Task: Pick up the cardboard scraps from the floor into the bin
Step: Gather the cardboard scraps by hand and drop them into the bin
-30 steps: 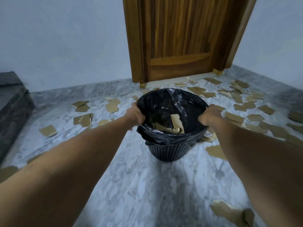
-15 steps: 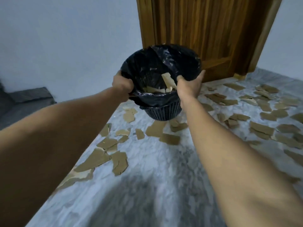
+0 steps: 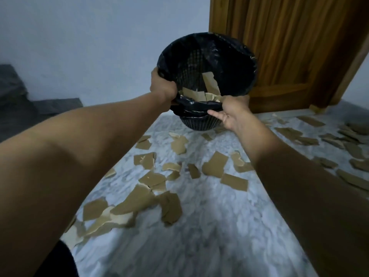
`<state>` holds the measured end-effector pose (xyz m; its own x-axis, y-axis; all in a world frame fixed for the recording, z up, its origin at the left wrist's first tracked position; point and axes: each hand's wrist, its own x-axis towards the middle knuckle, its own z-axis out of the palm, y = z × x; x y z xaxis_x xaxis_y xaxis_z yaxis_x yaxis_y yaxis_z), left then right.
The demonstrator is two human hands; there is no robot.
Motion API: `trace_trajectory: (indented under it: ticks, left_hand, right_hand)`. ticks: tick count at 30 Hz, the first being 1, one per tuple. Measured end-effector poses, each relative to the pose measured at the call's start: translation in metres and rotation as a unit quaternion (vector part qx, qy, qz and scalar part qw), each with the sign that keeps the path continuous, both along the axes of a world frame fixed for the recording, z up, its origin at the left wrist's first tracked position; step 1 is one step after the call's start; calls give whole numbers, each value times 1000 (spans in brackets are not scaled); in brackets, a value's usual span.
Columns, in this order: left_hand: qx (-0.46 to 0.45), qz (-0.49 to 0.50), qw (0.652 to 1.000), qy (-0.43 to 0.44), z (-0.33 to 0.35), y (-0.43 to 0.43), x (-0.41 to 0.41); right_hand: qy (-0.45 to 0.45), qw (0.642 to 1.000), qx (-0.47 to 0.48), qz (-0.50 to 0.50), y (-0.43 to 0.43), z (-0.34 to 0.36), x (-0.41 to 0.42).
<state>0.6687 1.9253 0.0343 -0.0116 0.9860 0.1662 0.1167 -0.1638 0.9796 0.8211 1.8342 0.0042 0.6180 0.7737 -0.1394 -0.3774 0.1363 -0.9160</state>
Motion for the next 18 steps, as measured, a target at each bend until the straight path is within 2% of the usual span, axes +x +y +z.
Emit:
trace_trajectory:
  ticks: [2, 6, 8, 12, 15, 18]
  left_hand:
    - [-22, -32, 999, -30, 0, 15, -3]
    - [-20, -42, 998, -45, -19, 59, -23]
    - [-9, -22, 999, -41, -27, 87, -44]
    - [-56, 50, 994, -80, -49, 136, -99]
    - [-91, 134, 979, -122, -74, 157, -128]
    - [-79, 136, 979, -127, -93, 178, -156]
  right_hand:
    - [-11, 1000, -13, -3, 12, 0, -2]
    - [-99, 993, -66, 7, 42, 6, -25]
    - [-126, 986, -104, 31, 62, 18, -51]
    - [-202, 960, -188, 38, 118, 44, -104]
    - [-219, 954, -184, 89, 160, 39, -128]
    - [-213, 955, -184, 98, 193, 17, -141]
